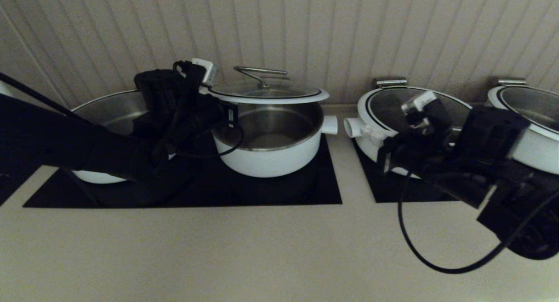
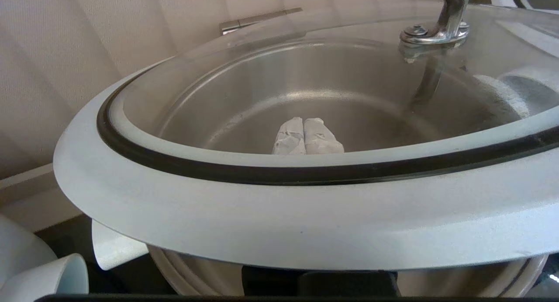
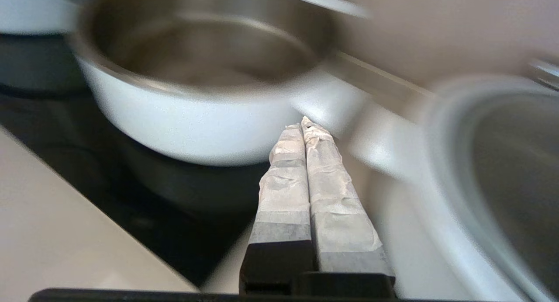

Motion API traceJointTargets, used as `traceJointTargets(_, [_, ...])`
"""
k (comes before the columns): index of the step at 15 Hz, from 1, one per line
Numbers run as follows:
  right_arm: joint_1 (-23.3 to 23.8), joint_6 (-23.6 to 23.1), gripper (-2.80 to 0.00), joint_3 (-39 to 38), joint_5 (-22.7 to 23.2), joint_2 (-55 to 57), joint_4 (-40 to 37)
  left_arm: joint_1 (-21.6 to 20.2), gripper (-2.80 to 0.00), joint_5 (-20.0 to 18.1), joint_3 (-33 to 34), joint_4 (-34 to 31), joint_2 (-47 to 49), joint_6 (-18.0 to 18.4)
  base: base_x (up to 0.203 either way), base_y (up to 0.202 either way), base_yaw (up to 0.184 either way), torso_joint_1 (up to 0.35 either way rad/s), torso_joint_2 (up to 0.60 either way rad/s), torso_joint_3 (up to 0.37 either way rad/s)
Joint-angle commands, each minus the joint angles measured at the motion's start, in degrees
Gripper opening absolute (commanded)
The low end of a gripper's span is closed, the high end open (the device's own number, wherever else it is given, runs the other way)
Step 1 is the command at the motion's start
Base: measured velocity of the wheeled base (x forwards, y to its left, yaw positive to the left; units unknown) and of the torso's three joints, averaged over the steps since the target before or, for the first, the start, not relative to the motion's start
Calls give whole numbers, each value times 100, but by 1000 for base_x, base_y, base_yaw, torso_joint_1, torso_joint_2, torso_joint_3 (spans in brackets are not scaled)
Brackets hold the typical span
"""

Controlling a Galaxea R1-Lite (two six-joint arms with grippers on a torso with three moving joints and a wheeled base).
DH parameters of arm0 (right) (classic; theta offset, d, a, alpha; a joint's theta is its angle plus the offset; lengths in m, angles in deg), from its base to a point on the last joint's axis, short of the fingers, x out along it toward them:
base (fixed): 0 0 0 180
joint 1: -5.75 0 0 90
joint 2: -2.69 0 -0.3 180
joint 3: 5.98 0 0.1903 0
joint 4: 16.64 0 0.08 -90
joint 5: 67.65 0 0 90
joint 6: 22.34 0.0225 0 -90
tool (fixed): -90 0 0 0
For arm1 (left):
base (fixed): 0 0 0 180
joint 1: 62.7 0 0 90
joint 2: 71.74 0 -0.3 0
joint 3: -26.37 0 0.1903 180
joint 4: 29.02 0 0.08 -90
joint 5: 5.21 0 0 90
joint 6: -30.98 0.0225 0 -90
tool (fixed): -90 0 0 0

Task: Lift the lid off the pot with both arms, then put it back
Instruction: Open the pot lid completely

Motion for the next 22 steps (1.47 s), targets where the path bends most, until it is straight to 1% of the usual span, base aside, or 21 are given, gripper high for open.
traceJointTargets(1, [482, -32, -280, -704, 8, -1183, -229, 0, -280, -9, -3, 36, -67, 4, 0, 0, 0, 0, 0, 0])
traceJointTargets(3, [841, -31, -280, -1287, 1, -1930, -644, 3, -280, -9, 17, 40, -76, 4, 0, 0, 0, 0, 0, 0])
traceJointTargets(5, [1155, -7, -280, -1776, -23, -2691, -1214, 0, -280, -9, 49, 36, -80, 4, 0, 0, 0, 0, 0, 0])
traceJointTargets(7, [1335, 149, -280, -2222, -67, -3474, -1843, 0, -280, -9, 40, 44, -58, 4, 0, 0, 0, 0, 0, 0])
traceJointTargets(9, [1448, 370, -280, -2678, -232, -4226, -2383, 9, -280, -9, 40, 36, -32, 11, 0, 0, 0, 0, 0, 0])
traceJointTargets(11, [1519, 604, -280, -3072, -428, -4989, -2848, 8, -280, -18, 13, 36, -6, 4, 0, 0, 0, 0, 0, 0])
traceJointTargets(13, [1545, 743, -280, -3362, -496, -5758, -3344, 9, -280, -18, 22, 41, -4, 4, 0, 0, 0, 0, 0, 0])
traceJointTargets(19, [1547, 824, -280, -3770, -475, -8230, -5182, 0, -280, -9, 32, 44, -42, 4, 0, 0, 0, 0, 0, 0])
traceJointTargets(20, [1546, 829, -280, -3821, -466, -8450, -5346, 0, -280, -9, 57, 36, -58, 5, 0, 0, 0, 0, 0, 0])
traceJointTargets(22, [1544, 802, -280, -4091, -459, -8431, -5504, 0, -280, -18, 31, 38, -67, 4, 0, 0, 0, 0, 0, 0])
